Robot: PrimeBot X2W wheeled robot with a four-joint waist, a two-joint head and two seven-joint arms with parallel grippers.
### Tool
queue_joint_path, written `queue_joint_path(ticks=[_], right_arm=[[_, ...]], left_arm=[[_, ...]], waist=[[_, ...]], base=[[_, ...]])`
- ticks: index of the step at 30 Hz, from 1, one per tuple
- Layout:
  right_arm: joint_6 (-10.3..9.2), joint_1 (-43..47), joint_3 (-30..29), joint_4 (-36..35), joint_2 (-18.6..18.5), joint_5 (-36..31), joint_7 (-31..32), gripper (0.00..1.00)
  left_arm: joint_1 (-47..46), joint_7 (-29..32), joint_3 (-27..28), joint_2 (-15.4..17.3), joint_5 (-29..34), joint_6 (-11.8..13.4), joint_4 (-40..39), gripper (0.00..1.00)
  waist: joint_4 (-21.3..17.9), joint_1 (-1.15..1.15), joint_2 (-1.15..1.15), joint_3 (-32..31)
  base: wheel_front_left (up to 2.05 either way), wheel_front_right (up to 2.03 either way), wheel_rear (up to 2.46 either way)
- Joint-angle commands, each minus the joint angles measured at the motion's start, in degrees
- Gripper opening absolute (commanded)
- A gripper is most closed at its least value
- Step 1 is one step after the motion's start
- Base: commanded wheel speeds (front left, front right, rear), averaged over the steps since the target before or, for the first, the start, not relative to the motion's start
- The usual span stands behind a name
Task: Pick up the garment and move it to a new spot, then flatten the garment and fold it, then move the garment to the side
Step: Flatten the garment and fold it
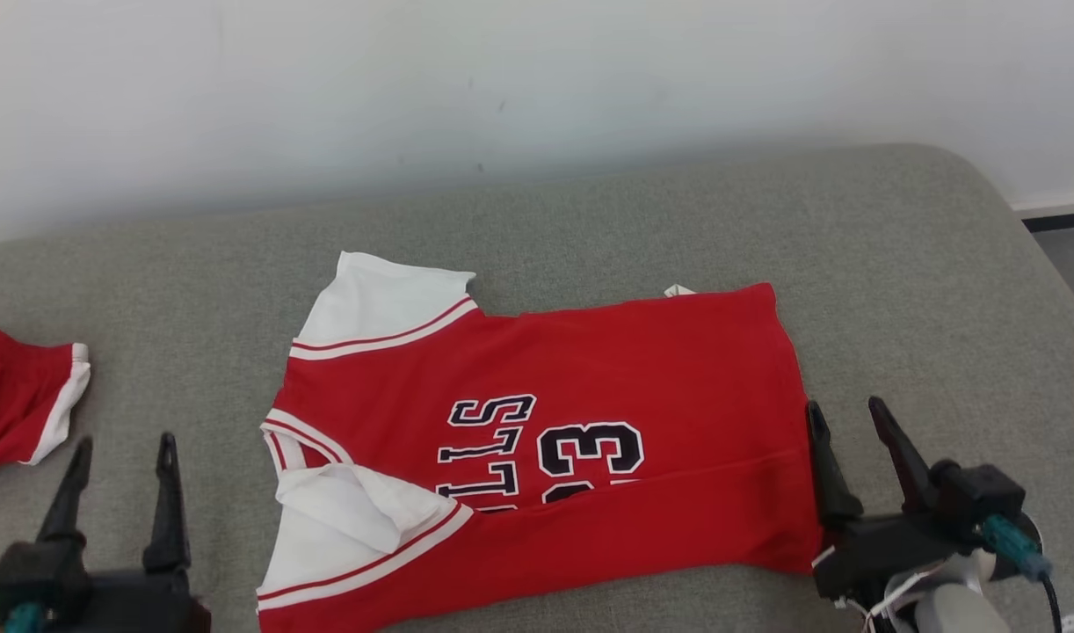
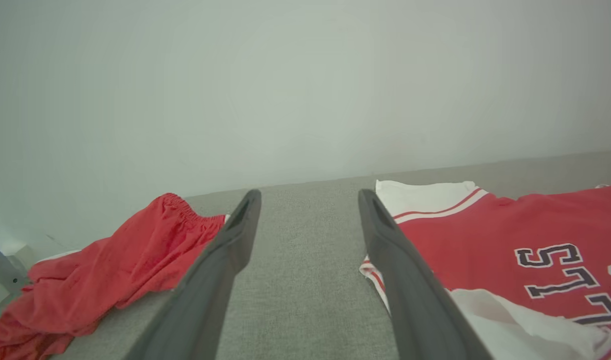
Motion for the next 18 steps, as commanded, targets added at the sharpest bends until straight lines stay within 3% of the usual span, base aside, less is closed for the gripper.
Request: queue_joint_path(ticks=[1,7,18], right_arm=[[-0.14,-3.34,0.67,1.55,-0.50,-0.34,-0.24,1.00],[-0.14,-12.68,1.85,7.19,-1.49,-0.34,0.00,1.00],[-0.14,-31.31,5.30,21.03,-2.68,0.87,2.54,1.00]], left_arm=[[-3.94,-0.07,-0.94,1.67,-0.82,-0.17,1.50,1.00],[-15.37,1.27,-4.72,6.82,-2.48,-0.49,5.15,1.00],[-38.31,9.19,-22.48,15.68,-16.21,-0.35,16.33,1.00]], waist=[[-1.35,0.00,0.00,2.77],[-2.99,0.00,0.00,7.88],[-4.87,0.00,0.00,16.17]], base=[[0.00,0.00,0.00],[0.00,0.00,0.00],[0.00,0.00,0.00]])
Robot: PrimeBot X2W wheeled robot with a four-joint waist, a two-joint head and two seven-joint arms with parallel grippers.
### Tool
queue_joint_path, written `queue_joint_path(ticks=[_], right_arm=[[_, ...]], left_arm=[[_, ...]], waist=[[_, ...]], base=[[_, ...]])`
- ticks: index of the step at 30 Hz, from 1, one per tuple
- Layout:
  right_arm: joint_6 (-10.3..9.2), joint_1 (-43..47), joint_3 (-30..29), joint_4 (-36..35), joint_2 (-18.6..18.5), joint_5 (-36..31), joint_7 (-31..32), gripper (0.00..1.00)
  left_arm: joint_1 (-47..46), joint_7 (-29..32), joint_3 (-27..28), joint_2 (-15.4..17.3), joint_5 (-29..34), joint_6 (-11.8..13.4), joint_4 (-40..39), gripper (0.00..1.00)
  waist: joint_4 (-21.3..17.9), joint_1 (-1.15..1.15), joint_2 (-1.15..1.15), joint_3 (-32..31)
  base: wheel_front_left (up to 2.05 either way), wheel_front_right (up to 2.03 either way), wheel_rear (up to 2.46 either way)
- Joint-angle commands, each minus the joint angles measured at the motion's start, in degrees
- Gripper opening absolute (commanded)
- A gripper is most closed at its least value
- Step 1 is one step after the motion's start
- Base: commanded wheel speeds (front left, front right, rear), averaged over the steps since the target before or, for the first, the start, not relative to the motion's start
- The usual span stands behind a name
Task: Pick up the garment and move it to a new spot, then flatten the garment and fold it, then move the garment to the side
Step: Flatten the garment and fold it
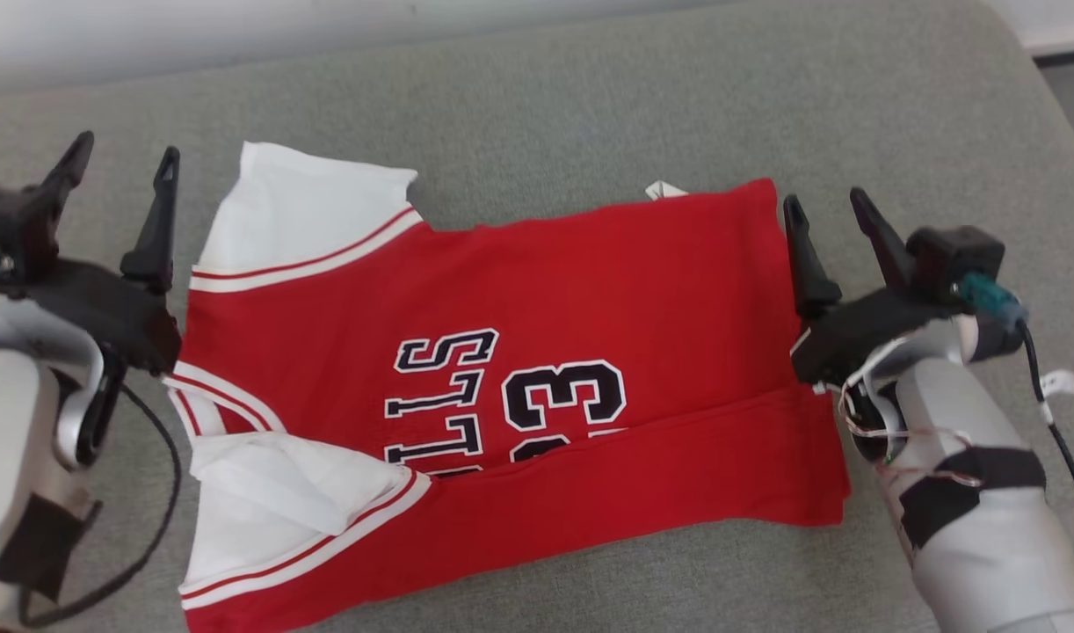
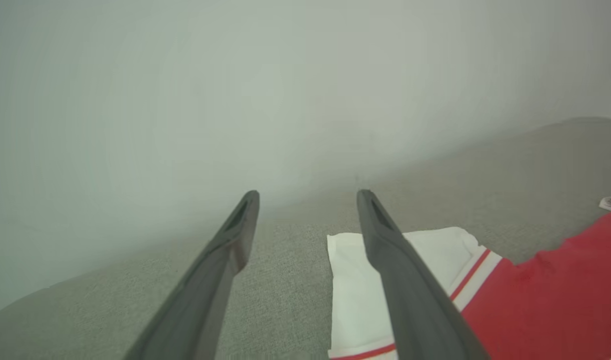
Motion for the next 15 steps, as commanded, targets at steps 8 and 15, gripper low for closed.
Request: queue_joint_path(ticks=[8,15], right_arm=[[-0.14,-9.02,4.11,6.86,0.53,2.65,1.04,1.00],[-0.14,-14.64,7.52,11.64,1.21,4.73,0.53,1.00]], left_arm=[[-11.63,5.75,-11.79,4.28,-7.66,0.08,8.51,1.00],[-20.45,8.39,-20.41,5.96,-13.53,0.08,14.47,1.00]], waist=[[-2.27,-0.02,-0.01,7.89],[-3.39,-0.02,-0.01,11.73]], base=[[0.00,0.00,0.00],[0.00,0.00,0.00]])
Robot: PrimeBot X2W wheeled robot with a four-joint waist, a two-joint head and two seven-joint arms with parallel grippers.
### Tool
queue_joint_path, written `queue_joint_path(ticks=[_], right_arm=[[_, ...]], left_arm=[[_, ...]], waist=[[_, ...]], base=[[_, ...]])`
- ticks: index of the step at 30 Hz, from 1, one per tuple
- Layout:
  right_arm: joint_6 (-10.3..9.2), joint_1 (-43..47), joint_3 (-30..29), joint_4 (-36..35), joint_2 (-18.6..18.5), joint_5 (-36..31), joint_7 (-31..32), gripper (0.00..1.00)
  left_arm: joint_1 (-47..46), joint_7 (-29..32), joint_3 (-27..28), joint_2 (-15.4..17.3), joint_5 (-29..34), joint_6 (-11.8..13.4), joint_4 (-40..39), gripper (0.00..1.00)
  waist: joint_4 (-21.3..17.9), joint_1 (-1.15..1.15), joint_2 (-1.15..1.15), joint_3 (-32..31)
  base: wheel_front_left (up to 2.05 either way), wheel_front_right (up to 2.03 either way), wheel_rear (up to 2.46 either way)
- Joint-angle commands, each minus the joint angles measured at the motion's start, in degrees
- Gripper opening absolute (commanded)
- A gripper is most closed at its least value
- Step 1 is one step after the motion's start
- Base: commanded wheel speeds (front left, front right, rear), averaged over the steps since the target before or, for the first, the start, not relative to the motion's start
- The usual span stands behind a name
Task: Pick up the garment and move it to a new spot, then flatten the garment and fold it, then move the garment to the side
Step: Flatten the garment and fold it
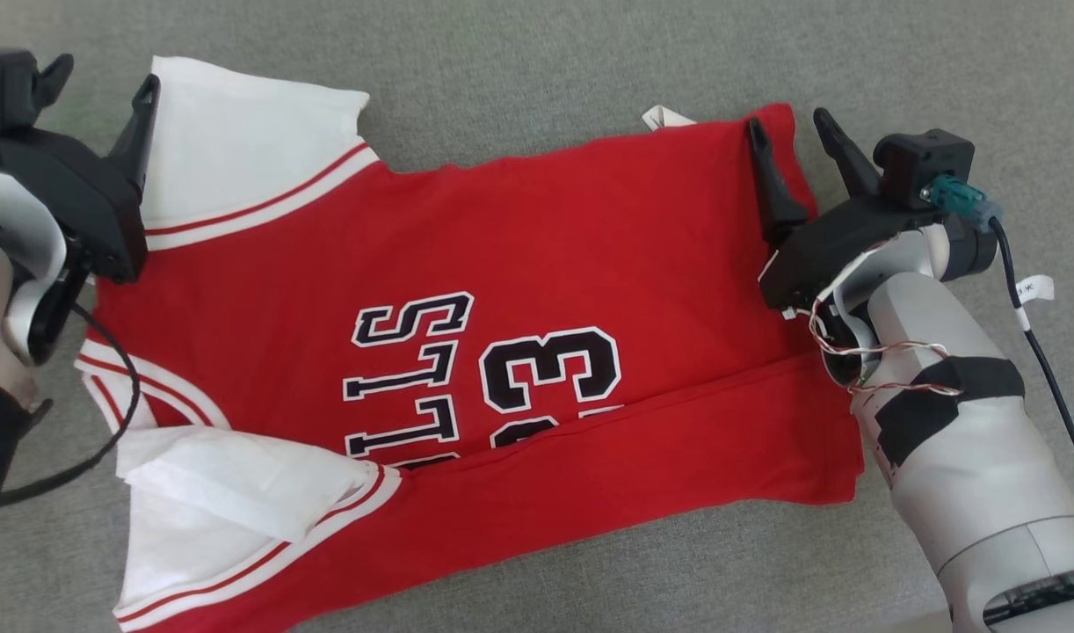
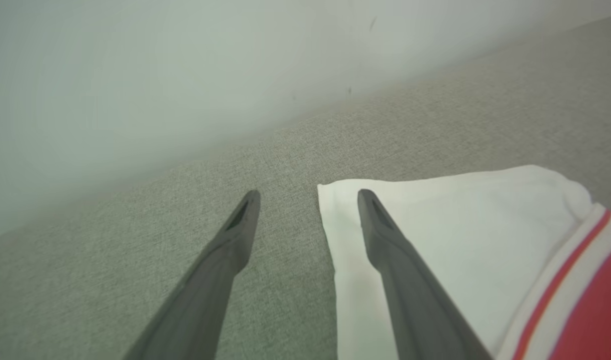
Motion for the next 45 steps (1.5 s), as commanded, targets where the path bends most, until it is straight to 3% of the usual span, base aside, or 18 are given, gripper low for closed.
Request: queue_joint_path(ticks=[1,17,18,19,20,32,45], right_arm=[[-0.14,-0.88,0.44,0.63,0.37,0.58,-0.39,1.00],[-0.14,-6.33,7.40,5.93,2.15,4.53,0.32,1.00],[-0.14,-6.39,7.94,6.28,2.15,4.89,0.84,0.68],[-0.14,-6.40,8.33,6.47,2.07,5.32,1.00,0.37],[-0.14,-6.47,8.68,6.64,1.87,5.74,1.06,0.00],[-0.14,-8.33,10.50,8.26,-1.12,7.91,-1.82,0.00],[-0.14,1.50,12.44,4.94,-4.23,11.07,-3.46,0.00]], left_arm=[[-1.52,-0.07,-1.05,0.29,-1.12,0.08,0.82,1.00],[-8.42,1.22,-11.31,0.85,-8.77,0.07,8.26,1.00],[-8.47,1.66,-11.99,0.71,-9.33,0.07,8.69,0.71],[-8.43,2.12,-12.88,0.56,-9.86,0.07,8.79,0.28],[-8.45,2.24,-13.57,0.46,-10.69,0.07,8.63,0.00],[-9.80,-8.49,-16.19,0.00,-15.56,0.08,8.22,0.00],[0.78,-17.47,-16.70,1.09,-18.53,0.09,1.02,0.00]], waist=[[-1.00,-0.01,-0.01,1.70],[-2.61,-0.01,-0.01,4.31],[-2.60,-0.01,-0.01,4.38],[-2.58,-0.01,-0.01,4.36],[-2.50,-0.01,-0.01,4.33],[0.39,-0.01,-0.01,0.15],[3.67,-0.01,-0.01,-7.66]], base=[[0.00,0.00,0.00],[0.00,0.00,0.00],[0.00,0.00,0.00],[0.00,0.00,0.00],[0.00,0.00,0.00],[0.00,0.00,0.00],[0.00,0.00,0.00]])
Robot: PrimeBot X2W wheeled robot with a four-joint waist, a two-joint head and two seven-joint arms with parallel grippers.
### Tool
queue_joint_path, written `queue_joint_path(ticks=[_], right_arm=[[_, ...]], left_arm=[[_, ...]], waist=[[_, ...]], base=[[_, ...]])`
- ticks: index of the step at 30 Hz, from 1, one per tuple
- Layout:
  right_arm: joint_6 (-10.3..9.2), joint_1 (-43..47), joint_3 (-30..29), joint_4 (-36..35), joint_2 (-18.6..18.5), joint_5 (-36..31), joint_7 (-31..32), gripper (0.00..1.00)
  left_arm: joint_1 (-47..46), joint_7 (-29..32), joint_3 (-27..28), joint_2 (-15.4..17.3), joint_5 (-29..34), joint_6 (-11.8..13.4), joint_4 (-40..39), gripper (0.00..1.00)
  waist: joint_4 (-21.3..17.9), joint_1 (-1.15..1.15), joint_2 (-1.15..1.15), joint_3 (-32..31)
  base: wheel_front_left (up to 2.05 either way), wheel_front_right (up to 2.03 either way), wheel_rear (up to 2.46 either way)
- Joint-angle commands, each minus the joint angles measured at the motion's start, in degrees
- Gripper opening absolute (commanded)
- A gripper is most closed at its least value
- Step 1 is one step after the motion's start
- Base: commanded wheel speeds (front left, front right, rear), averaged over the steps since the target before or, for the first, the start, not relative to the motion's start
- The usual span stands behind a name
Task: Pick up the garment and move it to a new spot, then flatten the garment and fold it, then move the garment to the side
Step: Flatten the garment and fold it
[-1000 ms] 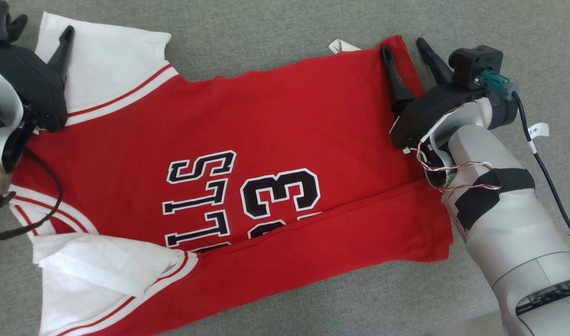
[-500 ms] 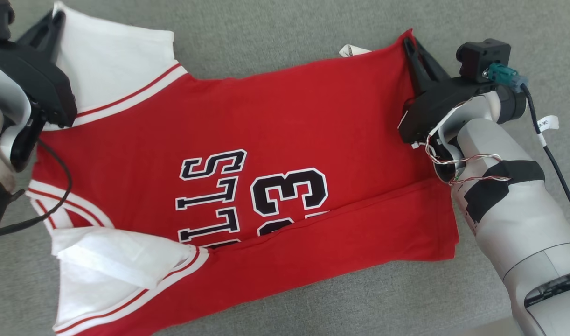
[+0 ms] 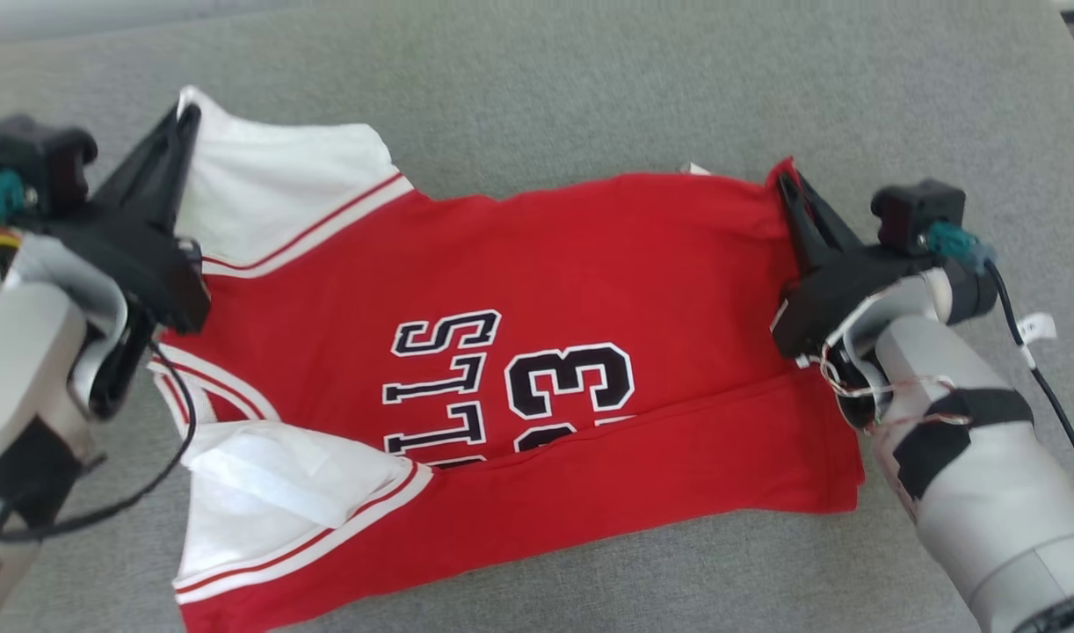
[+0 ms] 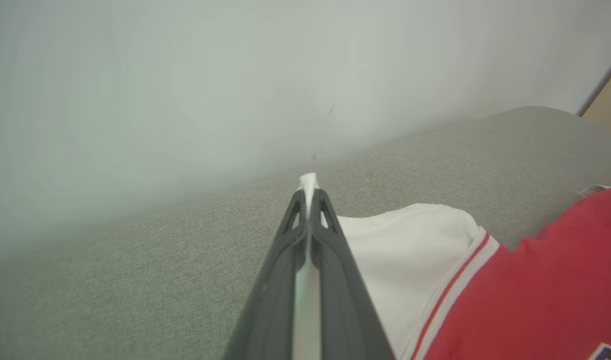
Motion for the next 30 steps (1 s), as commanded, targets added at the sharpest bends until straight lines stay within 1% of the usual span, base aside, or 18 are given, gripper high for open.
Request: queue_joint_path(ticks=[1,4,8,12,15,16,17,22,27,30], right_arm=[[-0.14,2.04,-0.12,-1.58,-0.70,0.81,-0.31,0.00],[-0.14,5.05,-1.11,-4.96,-2.04,1.04,-0.32,0.00],[-0.14,8.90,-3.06,-9.22,-3.07,0.99,-0.33,0.00],[-0.14,12.65,-4.75,-12.05,-3.60,0.72,-0.27,0.00],[-0.14,15.28,-6.30,-13.93,-4.05,1.10,-0.27,0.00],[-0.14,16.20,-6.97,-14.45,-4.14,1.30,-0.26,0.00],[-0.14,16.20,-6.97,-14.45,-4.14,1.30,-0.26,0.00],[-0.14,20.55,-10.92,-17.41,-4.49,2.30,-0.27,0.00],[-0.14,25.27,-14.50,-21.35,-3.89,3.29,-0.28,0.00],[-0.14,28.10,-15.59,-23.33,-3.58,3.51,-0.27,0.00]], left_arm=[[2.61,-0.61,0.94,0.85,-0.34,0.30,-1.39,0.00],[6.43,-0.80,3.33,1.40,0.69,0.62,-5.82,0.00],[13.72,-0.74,8.33,1.85,3.36,2.63,-14.00,0.00],[22.26,-0.76,13.79,0.93,6.08,4.65,-21.98,0.00],[28.97,-0.75,17.34,-0.50,8.30,5.81,-26.66,0.00],[31.02,-0.76,18.17,-0.96,8.84,6.05,-27.69,0.00],[31.02,-0.76,18.17,-0.96,8.84,6.05,-27.69,0.00],[38.65,-0.77,22.71,-4.01,11.63,6.47,-30.79,0.00],[44.53,-0.77,26.84,-6.99,13.73,5.74,-31.55,0.00],[47.94,-0.76,29.50,-9.18,14.78,5.54,-31.55,0.00]], waist=[[1.40,0.01,0.00,-2.31],[1.62,0.01,0.00,-3.34],[1.98,0.01,0.00,-4.17],[2.43,0.01,0.00,-4.82],[2.89,0.01,0.00,-5.41],[3.08,0.01,0.00,-5.60],[3.08,0.01,0.00,-5.60],[3.87,0.01,0.00,-6.65],[4.17,0.01,0.00,-7.91],[4.02,0.01,0.00,-8.59]], base=[[0.00,0.00,0.00],[0.00,0.00,0.00],[0.00,0.00,0.00],[0.00,0.00,0.00],[0.00,0.00,0.00],[0.00,0.00,0.00],[0.00,0.00,0.00],[0.00,0.00,0.00],[0.00,0.00,0.00],[0.00,0.00,0.00]])
